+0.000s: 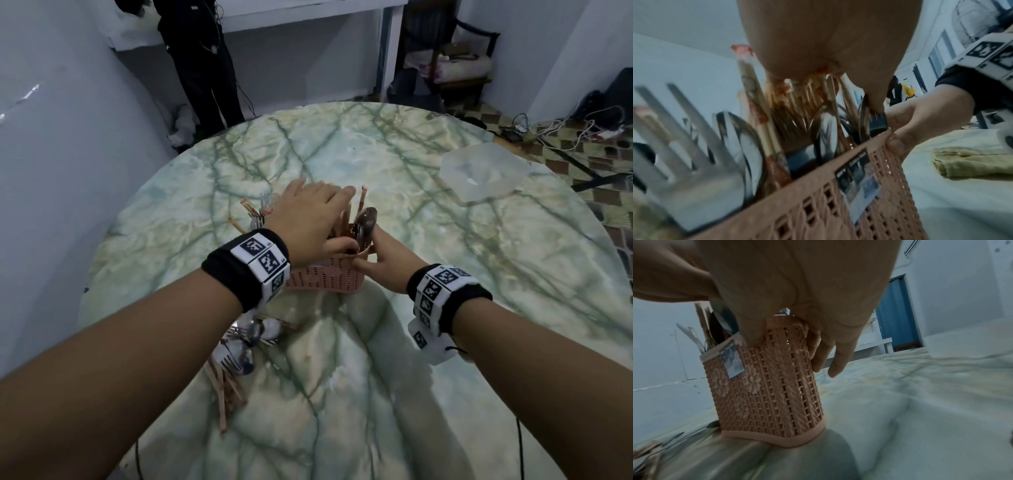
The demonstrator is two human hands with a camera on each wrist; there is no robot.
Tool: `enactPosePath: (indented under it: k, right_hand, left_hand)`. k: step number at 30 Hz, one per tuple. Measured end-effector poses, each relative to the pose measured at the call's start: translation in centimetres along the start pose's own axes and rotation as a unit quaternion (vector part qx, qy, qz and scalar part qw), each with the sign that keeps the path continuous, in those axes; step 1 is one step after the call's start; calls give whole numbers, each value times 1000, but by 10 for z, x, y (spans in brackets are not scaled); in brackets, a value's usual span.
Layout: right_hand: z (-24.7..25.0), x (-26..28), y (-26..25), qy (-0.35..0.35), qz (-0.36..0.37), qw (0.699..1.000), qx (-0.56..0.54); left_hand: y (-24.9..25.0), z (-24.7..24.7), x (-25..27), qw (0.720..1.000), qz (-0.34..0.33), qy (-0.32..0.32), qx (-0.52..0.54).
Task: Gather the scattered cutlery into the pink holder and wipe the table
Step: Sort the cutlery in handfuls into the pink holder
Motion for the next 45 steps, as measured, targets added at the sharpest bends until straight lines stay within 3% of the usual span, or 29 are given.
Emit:
enactPosePath:
  k: [8,10,12,15,21,23,26,30,34,37,41,45]
  right_hand:
    - [4,-6,0,37,-12,999,20]
    - [7,0,11,83,-58,993,57]
    - [8,13,23,111,-150,976,114]
    - [-7,28,26,-9,-207,956,209]
    - [-72,23,-10,-223,-68,951,202]
    - [-95,18,-29,-251,-25,953,168]
    - [-123,7,-51,-234,26,963,131]
    - [-153,-8,-65,-211,53,969,118]
    - [-183,-24,-72,-217,42,966,136]
    - [-199,-32,-81,-220,56,961,159]
    - [-211,-44,-90,-204,74,958,185]
    - [-212,-58,-95,-156,80,948,265]
  left_hand:
    - [-1,-12,-13,997,21,57,49]
    - [-2,-13,-15,996,24,54,59]
    - [-4,-12,-13,996,23,56,67]
    - [-5,-7,-5,992,14,85,88]
    - [-20,28,25,971,28,176,158]
    - [-39,45,41,956,69,223,175]
    - [-79,50,81,940,141,251,181]
    - [-130,9,147,950,174,168,199]
    - [-167,-61,218,954,211,-32,210]
    - [-178,-95,263,945,232,-127,193]
    - [-185,-112,290,938,255,-155,175]
    - [-184,-114,282,957,212,-128,149]
Point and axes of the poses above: each hand's wrist, its own x-axis away from the middle knuckle, its own z-axis out of the back of the hand, y = z × x, the point moved 7 cm from there along -x, towards the middle knuckle, and after that the axes turned 11 degrees about z, right-handed, at the moved point
